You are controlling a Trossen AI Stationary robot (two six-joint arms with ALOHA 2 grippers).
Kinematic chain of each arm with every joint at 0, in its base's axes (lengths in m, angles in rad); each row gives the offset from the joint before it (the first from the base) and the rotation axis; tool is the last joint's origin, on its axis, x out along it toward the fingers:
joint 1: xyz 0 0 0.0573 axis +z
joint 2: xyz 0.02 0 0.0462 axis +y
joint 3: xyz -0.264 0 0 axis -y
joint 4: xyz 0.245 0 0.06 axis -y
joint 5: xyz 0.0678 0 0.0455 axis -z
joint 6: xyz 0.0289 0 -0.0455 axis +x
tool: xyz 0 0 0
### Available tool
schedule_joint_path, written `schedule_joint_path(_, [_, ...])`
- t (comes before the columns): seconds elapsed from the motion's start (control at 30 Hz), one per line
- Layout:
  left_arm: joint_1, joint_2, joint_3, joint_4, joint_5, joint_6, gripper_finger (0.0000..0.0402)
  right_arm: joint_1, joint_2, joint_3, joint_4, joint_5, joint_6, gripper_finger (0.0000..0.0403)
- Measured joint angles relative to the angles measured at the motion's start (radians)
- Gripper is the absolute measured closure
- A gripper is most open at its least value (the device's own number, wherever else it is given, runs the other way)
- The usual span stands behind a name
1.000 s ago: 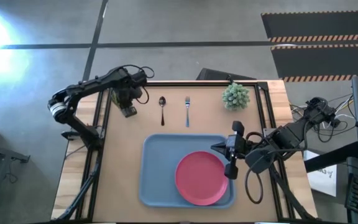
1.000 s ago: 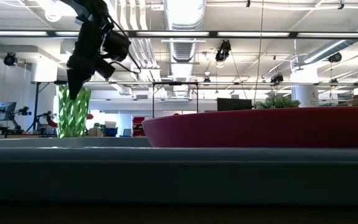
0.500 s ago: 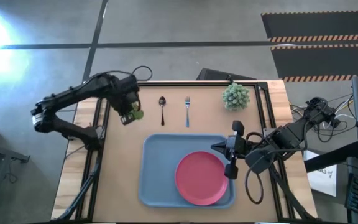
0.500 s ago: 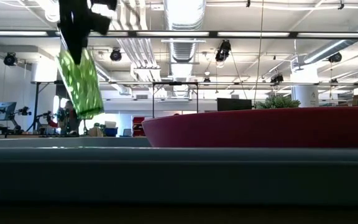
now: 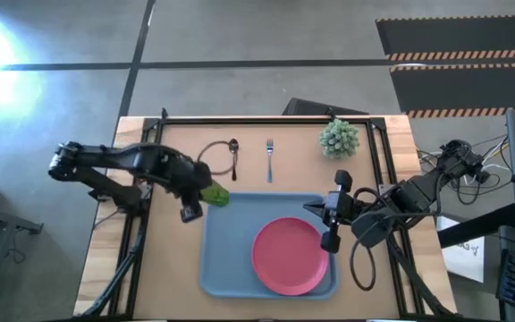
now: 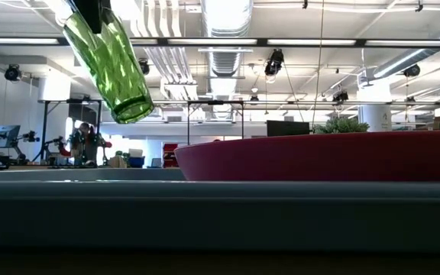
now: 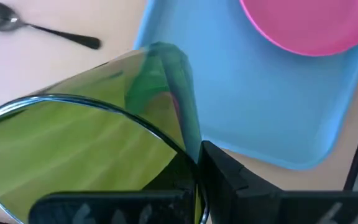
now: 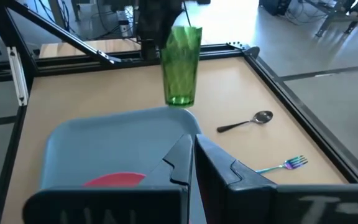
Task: Pick and place plate/cup/fork/spoon on tray
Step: Put the green cup on the blue serving tray on the top right of the pink plate
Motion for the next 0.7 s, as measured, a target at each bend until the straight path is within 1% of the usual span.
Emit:
schedule_joint_path(0.17, [-0.027, 0.096, 0.0, 0.053, 0.003, 0.028, 0.0401, 0.0, 0.0, 0.0, 0.001, 0.0, 0.0, 0.0394])
schedule_joint_path(0.4, [-0.029, 0.225, 0.0, 0.066, 0.054, 0.084, 0.0401, 0.0, 0.0, 0.0, 0.0, 0.0, 0.0, 0.0394])
schedule_joint_path(0.57, [-0.029, 0.278, 0.012, 0.075, 0.057, 0.105, 0.0401, 0.0, 0.0, -0.001, -0.003, -0.001, 0.0, 0.0394])
schedule_joint_path(0.7, [-0.028, 0.292, 0.032, 0.113, 0.066, 0.112, 0.0401, 0.0, 0.0, -0.001, -0.009, -0.001, 0.0, 0.0394])
